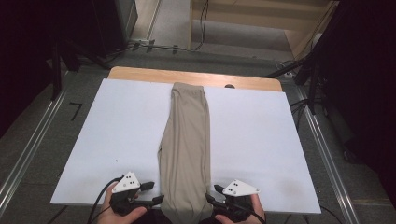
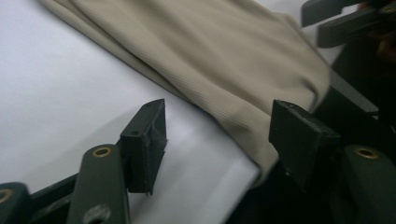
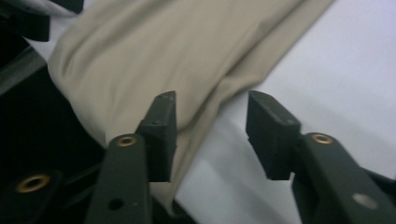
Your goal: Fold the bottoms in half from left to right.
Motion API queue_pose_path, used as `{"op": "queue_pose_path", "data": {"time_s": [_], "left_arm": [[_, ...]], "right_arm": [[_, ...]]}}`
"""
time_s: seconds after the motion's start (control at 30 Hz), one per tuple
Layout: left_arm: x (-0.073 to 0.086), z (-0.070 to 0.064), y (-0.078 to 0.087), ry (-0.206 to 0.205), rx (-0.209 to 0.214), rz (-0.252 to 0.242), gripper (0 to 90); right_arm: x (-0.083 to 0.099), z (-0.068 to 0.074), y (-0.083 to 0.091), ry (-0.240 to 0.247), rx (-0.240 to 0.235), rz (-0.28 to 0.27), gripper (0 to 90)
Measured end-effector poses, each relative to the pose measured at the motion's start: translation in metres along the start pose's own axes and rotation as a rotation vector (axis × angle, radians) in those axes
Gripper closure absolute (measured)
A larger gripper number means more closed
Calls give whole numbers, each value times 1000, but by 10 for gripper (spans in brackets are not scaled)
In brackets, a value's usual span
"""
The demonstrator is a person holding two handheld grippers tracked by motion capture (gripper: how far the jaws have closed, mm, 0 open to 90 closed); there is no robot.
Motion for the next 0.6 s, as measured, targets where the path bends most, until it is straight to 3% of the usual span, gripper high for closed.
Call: {"op": "queue_pose_path", "data": {"time_s": [0.23, 0.3, 0.33, 0.4, 0.6], "left_arm": [[7, -20, -7, -55, 11, 20, 540], [6, -20, -8, -75, -18, 36, 643], [7, -20, -9, -74, -7, 53, 754], [7, -19, -9, -72, 21, 64, 895], [6, -16, -7, -76, 52, 101, 900]], "right_arm": [[12, 6, -2, 38, -10, 31, 804], [12, 5, -3, 24, -20, 36, 883], [12, 5, -4, 2, -25, 38, 884], [12, 4, -3, -9, -33, 41, 886], [10, 1, 7, -37, -36, 34, 887]]}}
Point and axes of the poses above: each handheld gripper's, and its own axes: y roughly backward along the jaws, x roughly out of its underside, z roughly to its left, the point moved 8 cm from there along -y, roughly forward along the jaws, and after that the axes turned 13 degrees about -z, right-handed, at the moved point
